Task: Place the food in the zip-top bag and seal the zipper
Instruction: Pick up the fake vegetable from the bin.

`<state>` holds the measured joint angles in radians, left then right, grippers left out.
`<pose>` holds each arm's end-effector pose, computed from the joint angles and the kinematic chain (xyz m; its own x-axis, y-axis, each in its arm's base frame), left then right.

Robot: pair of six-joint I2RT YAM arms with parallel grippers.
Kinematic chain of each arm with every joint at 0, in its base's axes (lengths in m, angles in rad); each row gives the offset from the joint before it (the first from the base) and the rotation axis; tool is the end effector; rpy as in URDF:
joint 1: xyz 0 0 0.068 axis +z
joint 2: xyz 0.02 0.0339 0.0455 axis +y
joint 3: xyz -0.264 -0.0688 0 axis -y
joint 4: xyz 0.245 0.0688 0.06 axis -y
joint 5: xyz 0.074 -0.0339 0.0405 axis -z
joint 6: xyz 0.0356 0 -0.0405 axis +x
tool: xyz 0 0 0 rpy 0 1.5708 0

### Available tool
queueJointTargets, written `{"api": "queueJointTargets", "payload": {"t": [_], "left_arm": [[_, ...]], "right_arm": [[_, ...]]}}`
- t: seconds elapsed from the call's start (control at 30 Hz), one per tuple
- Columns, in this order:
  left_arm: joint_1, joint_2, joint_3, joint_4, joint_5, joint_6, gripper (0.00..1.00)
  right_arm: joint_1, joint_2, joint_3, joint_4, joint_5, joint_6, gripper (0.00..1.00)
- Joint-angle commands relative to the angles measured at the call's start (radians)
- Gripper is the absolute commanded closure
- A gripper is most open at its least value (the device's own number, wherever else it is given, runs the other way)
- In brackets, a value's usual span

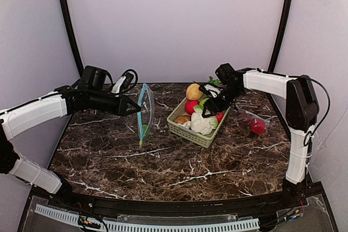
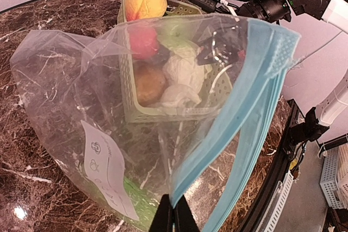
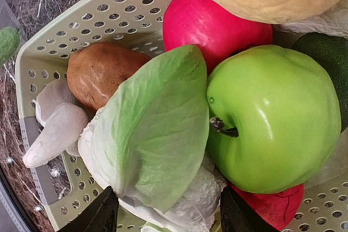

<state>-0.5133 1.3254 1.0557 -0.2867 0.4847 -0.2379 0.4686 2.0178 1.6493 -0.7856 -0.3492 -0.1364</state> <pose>0.2511 -0.1606 0.3064 -0.6307 0.1162 -0.7673 0.6488 0.6214 -0.4393 0.3762 0.2041 0.2210 -0.7338 -0.5147 -0.4435 -0.6538 0.7124 0.2549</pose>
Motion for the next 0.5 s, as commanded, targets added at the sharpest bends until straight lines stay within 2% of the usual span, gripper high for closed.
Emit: {"api": "queueJointTargets", "payload": {"t": [0.0, 0.23, 0.47], "left_arm": [[0.007, -0.024, -0.003, -0.009, 0.017, 0.008, 0.99], [0.007, -0.020, -0.003, -0.007, 0.017, 0.008, 0.99], [0.007, -0.020, -0.002, -0.007, 0.018, 0.006, 0.99]], "right_arm": [[-0.011, 0.028, 0.003, 0.027, -0.072, -0.020, 0.41], [-0.021, 0.033, -0.001, 0.037, -0.128, -0.030, 0.52], [-0.021, -0.032, -0.050, 0.060, -0.176, -0.012, 0.73]]}}
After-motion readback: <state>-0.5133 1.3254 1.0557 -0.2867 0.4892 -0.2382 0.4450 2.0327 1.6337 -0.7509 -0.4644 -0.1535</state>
